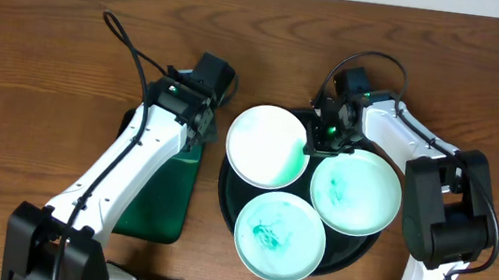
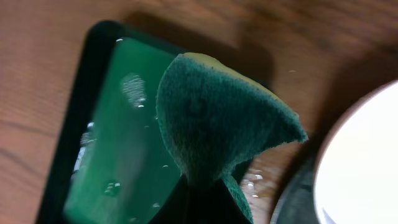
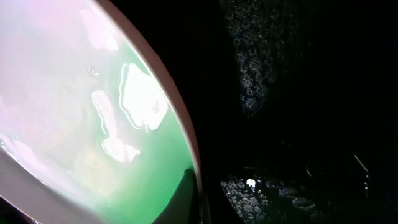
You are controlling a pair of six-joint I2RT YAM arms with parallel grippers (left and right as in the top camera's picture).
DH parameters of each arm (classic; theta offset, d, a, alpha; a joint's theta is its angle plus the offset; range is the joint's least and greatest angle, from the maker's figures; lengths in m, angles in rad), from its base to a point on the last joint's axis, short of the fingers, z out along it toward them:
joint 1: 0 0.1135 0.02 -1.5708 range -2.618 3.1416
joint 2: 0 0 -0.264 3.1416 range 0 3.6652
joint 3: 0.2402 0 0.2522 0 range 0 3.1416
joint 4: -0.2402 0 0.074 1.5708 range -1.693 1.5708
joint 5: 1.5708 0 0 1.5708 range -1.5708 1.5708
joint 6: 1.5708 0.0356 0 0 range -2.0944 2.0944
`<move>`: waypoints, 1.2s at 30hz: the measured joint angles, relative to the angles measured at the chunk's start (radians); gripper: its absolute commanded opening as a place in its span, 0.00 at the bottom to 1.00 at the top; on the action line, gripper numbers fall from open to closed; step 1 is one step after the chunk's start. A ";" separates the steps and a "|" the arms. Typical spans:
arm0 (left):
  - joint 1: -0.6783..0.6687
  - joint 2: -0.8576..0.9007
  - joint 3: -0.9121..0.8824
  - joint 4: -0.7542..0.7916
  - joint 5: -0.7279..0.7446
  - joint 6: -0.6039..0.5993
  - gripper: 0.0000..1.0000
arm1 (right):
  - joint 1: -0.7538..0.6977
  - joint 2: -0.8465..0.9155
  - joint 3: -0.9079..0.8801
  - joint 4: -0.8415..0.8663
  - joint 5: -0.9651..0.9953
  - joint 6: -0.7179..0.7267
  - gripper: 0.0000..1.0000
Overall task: Clean dirty plates on tray and stack at the side
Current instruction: 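Withdraw the left gripper with the sponge back over the green tray, then lift and tilt the scrubbed plate with the right gripper toward the right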
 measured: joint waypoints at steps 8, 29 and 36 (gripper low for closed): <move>0.087 0.000 0.000 -0.109 -0.015 -0.014 0.07 | 0.000 -0.038 -0.001 -0.005 0.072 -0.036 0.01; 0.164 0.000 0.000 -0.146 0.010 -0.024 0.07 | 0.000 -0.268 -0.003 -0.034 0.283 -0.077 0.01; 0.164 0.000 -0.006 -0.146 0.010 -0.023 0.08 | 0.000 -0.314 -0.003 -0.041 0.314 -0.094 0.01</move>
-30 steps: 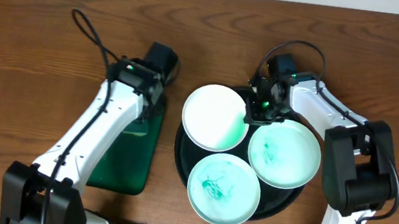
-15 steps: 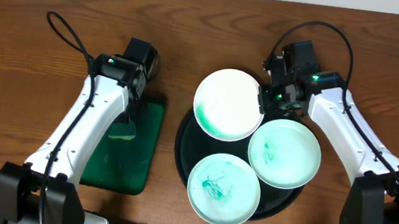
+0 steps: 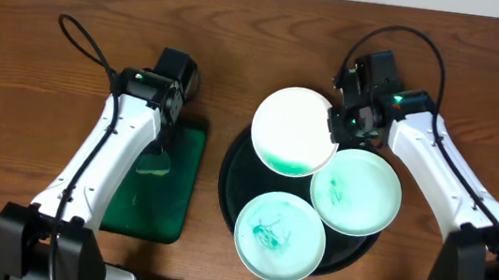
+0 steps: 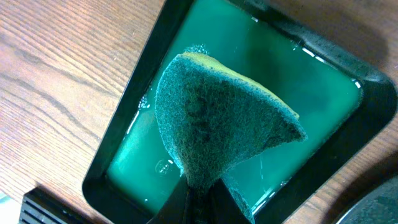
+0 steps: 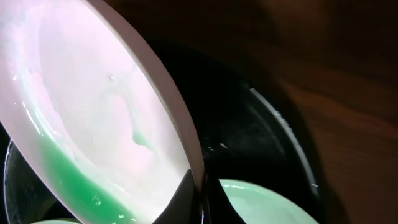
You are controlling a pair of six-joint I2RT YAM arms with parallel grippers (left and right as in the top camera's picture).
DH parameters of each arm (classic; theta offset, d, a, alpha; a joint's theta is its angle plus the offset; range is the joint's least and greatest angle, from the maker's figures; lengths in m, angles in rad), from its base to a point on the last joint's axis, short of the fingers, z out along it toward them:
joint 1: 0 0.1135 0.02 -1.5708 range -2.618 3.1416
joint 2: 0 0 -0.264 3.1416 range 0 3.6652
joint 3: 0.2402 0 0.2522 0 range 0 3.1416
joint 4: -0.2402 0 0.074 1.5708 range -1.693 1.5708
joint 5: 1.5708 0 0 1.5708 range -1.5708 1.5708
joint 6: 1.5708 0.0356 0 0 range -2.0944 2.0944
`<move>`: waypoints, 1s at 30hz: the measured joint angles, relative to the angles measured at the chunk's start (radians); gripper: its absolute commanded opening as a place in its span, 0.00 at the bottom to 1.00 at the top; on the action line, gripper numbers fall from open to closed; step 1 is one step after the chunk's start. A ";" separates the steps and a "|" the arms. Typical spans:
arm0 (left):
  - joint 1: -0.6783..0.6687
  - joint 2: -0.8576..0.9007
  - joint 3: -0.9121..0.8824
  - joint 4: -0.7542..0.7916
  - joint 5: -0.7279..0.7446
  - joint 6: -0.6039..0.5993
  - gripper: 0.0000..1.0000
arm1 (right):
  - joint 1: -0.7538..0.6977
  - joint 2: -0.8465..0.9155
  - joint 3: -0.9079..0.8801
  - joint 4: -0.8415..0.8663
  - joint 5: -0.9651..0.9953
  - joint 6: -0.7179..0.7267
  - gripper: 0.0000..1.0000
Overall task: Clean dirty plates on tray and stack at the side
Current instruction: 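Lift and tilt the scrubbed plate with the right gripper toward the right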
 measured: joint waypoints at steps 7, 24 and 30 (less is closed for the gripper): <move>0.000 0.000 -0.013 0.000 0.000 0.000 0.07 | -0.003 -0.058 0.000 -0.045 0.039 0.017 0.01; 0.000 0.000 -0.013 -0.001 0.029 0.000 0.07 | -0.009 -0.058 0.000 -0.097 -0.193 0.519 0.01; 0.000 0.000 -0.013 -0.001 0.030 0.000 0.07 | -0.009 -0.058 -0.001 -0.092 -0.357 0.622 0.01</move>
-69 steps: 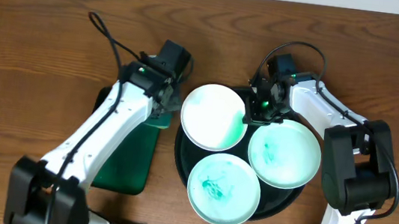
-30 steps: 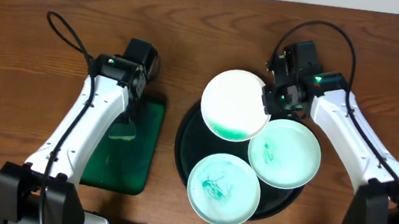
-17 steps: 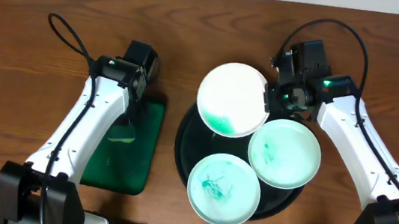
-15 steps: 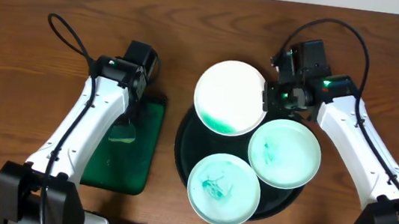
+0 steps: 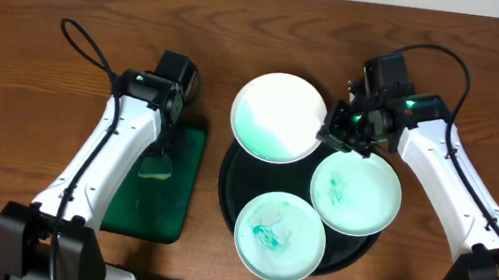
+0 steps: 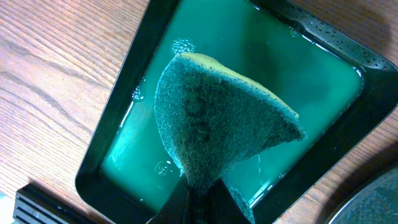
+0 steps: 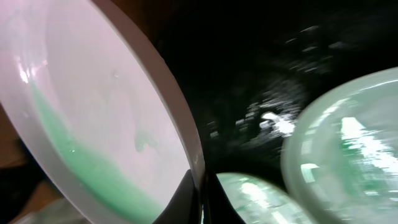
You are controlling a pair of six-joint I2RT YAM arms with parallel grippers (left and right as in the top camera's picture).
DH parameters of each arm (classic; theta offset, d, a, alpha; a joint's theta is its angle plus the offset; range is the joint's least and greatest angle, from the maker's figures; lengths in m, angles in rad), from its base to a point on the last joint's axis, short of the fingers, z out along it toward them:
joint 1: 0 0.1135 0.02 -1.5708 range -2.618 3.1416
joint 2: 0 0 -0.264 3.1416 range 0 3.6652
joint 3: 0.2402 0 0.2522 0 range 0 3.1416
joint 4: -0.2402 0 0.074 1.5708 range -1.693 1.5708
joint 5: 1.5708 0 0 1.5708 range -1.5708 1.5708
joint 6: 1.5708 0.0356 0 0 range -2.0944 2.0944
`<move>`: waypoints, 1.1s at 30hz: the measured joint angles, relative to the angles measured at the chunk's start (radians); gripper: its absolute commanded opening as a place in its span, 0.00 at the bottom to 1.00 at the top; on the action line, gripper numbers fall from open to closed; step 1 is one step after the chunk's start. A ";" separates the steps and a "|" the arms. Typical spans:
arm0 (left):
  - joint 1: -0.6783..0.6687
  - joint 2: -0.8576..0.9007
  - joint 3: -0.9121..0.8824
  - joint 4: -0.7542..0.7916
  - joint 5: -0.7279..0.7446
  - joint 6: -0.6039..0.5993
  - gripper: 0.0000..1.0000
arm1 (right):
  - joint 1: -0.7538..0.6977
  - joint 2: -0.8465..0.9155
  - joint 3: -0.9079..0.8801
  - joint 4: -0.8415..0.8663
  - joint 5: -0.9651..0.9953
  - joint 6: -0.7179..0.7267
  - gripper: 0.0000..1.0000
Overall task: Clean dirty plates on tray and stack at the side
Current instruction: 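Lift and tilt the scrubbed plate with the right gripper toward the right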
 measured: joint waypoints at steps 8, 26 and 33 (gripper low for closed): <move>0.000 0.000 0.000 0.000 0.000 0.000 0.07 | 0.001 0.000 -0.001 0.103 -0.163 0.071 0.02; 0.000 0.000 0.000 -0.003 0.000 0.008 0.07 | 0.001 0.000 -0.003 -0.220 0.028 0.103 0.02; 0.000 0.000 0.000 -0.003 0.000 0.008 0.07 | 0.001 0.000 -0.004 -0.298 0.250 0.087 0.02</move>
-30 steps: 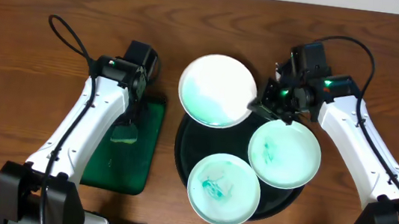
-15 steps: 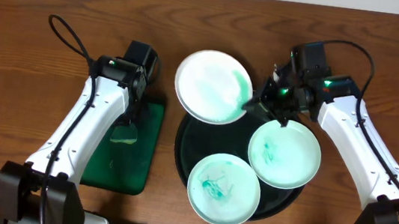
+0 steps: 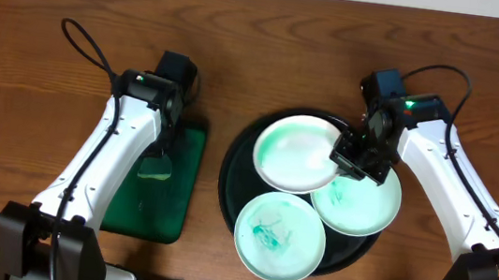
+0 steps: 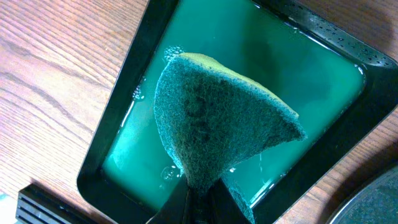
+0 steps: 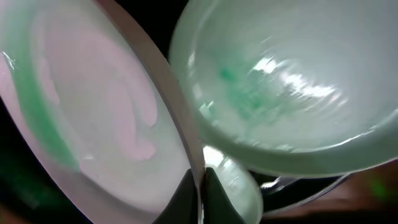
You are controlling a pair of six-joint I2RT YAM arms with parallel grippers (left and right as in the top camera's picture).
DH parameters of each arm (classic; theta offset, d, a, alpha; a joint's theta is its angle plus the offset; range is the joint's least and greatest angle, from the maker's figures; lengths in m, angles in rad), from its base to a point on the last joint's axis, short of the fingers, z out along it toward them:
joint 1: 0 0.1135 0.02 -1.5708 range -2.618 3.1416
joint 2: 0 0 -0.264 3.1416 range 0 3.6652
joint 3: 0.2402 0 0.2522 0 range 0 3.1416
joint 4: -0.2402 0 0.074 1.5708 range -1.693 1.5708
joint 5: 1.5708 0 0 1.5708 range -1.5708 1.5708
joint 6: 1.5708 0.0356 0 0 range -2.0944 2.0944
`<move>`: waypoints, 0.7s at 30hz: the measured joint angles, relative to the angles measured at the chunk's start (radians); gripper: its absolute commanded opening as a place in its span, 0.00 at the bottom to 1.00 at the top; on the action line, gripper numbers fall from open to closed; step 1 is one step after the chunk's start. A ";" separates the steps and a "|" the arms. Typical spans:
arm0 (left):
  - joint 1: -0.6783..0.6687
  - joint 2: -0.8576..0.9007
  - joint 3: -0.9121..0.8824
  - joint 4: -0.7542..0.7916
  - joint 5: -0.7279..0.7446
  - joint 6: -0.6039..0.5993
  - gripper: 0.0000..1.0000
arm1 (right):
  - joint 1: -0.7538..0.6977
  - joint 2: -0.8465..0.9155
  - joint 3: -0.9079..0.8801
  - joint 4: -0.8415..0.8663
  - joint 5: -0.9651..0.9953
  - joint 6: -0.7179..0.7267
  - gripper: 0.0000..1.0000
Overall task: Clean dirty plates on tray and stack at the side
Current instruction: 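Lift and tilt the scrubbed plate with the right gripper toward the right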
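Three white plates smeared green are over the round black tray (image 3: 231,180). My right gripper (image 3: 349,161) (image 5: 200,180) is shut on the rim of the top plate (image 3: 297,151) (image 5: 93,124), held tilted above the tray and overlapping the right plate (image 3: 360,200) (image 5: 292,81). The front plate (image 3: 279,236) lies flat. My left gripper (image 3: 162,144) (image 4: 198,193) is shut on a green sponge (image 4: 217,127) above the green liquid in the black rectangular basin (image 3: 155,186) (image 4: 106,168).
Brown wooden table (image 3: 33,59) all round. Bare wood lies behind the tray and at the far right. A black cable (image 3: 86,41) loops off the left arm, another (image 3: 436,75) off the right arm.
My right gripper has carried the held plate from behind the tray's back edge down and forward, over the tray's middle and partly over the right plate. The left gripper with the sponge has stayed put.
At first the left gripper held the sponge by the tray and the right gripper gripped the back plate on the tray. Then the sponge was over the basin and the plate was lifted behind the tray. Now the plate is over the tray again.
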 measured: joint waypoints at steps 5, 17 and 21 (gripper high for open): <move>0.000 0.000 0.000 0.000 0.000 0.002 0.07 | 0.000 0.000 0.000 0.053 0.164 -0.009 0.02; 0.000 0.000 0.000 0.001 0.000 0.008 0.07 | 0.006 0.000 -0.001 0.288 0.332 -0.237 0.01; 0.000 0.000 0.000 0.001 0.000 0.008 0.07 | 0.030 -0.005 -0.001 0.314 0.356 -0.327 0.01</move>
